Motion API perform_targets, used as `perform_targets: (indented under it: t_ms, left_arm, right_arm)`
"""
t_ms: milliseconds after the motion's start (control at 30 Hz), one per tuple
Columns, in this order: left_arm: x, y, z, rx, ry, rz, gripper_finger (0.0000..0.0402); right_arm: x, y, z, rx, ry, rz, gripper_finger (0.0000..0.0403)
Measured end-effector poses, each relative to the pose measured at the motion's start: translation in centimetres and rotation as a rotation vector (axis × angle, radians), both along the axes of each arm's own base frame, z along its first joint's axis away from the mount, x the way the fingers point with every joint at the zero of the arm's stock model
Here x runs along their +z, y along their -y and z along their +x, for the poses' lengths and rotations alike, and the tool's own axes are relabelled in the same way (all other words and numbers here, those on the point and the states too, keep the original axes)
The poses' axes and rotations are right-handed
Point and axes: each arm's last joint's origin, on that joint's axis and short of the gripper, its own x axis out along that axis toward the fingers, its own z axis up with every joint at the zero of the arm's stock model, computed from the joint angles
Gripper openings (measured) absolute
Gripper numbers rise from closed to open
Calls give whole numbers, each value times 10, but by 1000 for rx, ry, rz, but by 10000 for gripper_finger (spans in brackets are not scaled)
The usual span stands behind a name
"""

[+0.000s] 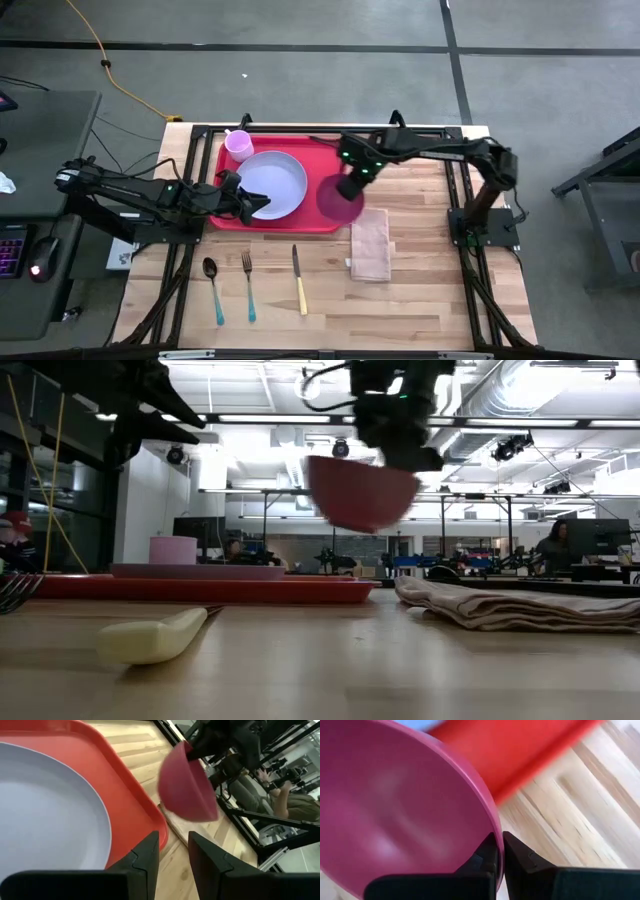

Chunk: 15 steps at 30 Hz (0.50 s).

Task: Set up tray
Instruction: Put the pink bowl on top of the violet plate on the red tray

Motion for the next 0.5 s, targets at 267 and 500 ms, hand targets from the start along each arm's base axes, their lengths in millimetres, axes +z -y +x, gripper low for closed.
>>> perform_targets:
  t_ms: [267, 500]
  left_arm:
    - [1, -1, -1, 67, 31, -58, 133]
    - [-2, -3, -2, 155, 43, -140, 133]
  right_arm:
    - [-4, 15, 58, -49, 55, 1, 0]
    - [-1, 21, 83, -87, 107, 5, 0]
